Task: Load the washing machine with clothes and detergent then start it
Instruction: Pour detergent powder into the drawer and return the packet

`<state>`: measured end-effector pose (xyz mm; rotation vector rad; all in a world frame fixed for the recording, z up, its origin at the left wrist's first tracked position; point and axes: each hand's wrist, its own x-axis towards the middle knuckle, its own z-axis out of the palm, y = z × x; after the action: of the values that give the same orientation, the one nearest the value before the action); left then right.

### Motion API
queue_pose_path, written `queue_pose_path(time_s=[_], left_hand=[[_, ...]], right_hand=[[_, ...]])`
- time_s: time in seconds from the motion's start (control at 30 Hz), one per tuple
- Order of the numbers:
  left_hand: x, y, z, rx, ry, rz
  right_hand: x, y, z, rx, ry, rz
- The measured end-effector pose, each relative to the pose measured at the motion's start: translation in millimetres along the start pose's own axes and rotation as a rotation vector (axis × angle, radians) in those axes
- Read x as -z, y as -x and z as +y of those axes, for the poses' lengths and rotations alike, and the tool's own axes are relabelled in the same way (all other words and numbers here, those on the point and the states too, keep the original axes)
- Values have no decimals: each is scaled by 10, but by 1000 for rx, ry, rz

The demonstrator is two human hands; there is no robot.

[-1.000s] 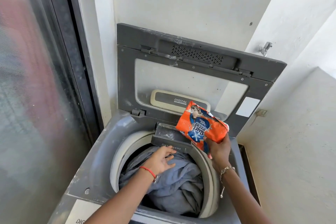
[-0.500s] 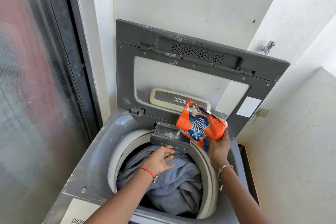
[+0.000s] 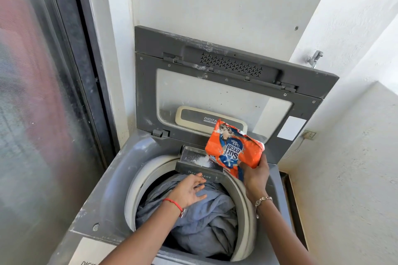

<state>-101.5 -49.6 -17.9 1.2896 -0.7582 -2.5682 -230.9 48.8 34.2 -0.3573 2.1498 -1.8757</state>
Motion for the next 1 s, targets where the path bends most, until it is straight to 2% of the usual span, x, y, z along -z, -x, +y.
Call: queue_pose_path(time_s=[0.27,0.53,0.77,0.9,1.0], left_hand=[[13,16,-9,-7,12,7],[-68,94,-30,-9,-19,8],[-231,204,-30,-32,-108,-59],[-444,293,-19,-88,-189,-148],[-676,414,-55,-143,-313,-276]], right_hand=[[29,13,16,-3,-14,10],[83,46,57,-100,-114,44],[259,54,60,-394,-523,0],[383,140,-23,-485,-649,-97],[460,249,-132,-470,-769,-196]])
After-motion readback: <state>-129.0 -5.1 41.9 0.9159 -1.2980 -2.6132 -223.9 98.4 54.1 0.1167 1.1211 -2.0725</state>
